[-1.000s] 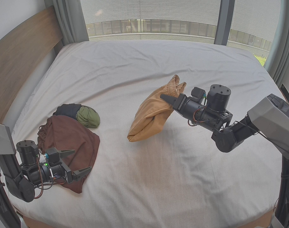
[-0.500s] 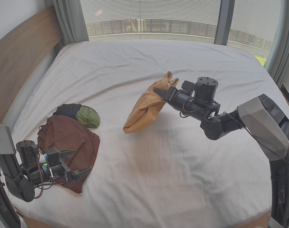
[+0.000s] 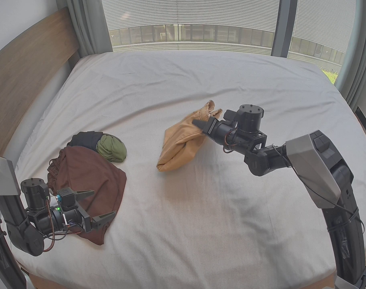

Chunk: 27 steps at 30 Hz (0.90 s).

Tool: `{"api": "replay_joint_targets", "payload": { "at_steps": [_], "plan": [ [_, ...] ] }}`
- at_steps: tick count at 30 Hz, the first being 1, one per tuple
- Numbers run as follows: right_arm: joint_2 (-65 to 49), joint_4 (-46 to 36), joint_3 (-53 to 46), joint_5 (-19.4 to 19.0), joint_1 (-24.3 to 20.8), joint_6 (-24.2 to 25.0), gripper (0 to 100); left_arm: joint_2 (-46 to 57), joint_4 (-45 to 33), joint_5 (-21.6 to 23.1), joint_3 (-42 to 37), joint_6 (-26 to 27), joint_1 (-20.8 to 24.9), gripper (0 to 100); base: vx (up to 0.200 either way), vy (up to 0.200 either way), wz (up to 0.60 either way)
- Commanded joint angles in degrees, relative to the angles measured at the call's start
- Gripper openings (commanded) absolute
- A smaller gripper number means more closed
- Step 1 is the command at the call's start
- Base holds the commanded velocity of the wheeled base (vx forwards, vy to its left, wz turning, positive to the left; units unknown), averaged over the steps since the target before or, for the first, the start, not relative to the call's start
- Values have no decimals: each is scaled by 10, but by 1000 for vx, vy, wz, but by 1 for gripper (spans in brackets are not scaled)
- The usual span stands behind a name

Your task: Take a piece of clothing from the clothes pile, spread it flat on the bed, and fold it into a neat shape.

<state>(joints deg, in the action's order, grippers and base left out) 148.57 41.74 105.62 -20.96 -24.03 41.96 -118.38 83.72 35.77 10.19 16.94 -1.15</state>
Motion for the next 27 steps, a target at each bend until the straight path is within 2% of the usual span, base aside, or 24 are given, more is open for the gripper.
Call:
{"api": "replay_joint_targets", "payload": {
  "at_steps": [1,4,12,17,27],
  "plan": [
    [48,1,-5,3,22,-13,0,-1,0,0,-1,0,-1,100,0,0,0],
    [42,9,-45,6,30,-14,0,-2,0,0,-1,0,-1,100,0,0,0],
    [24,96,-192,13,34,-19,0,1,1,0,0,-1,-1,100,0,0,0],
    [37,133,-212,18,35,-20,0,1,0,0,0,-1,0,100,0,0,0],
    [43,135,-214,28,36,-20,0,0,0,0,2,-1,0,100,0,0,0]
  ]
}}
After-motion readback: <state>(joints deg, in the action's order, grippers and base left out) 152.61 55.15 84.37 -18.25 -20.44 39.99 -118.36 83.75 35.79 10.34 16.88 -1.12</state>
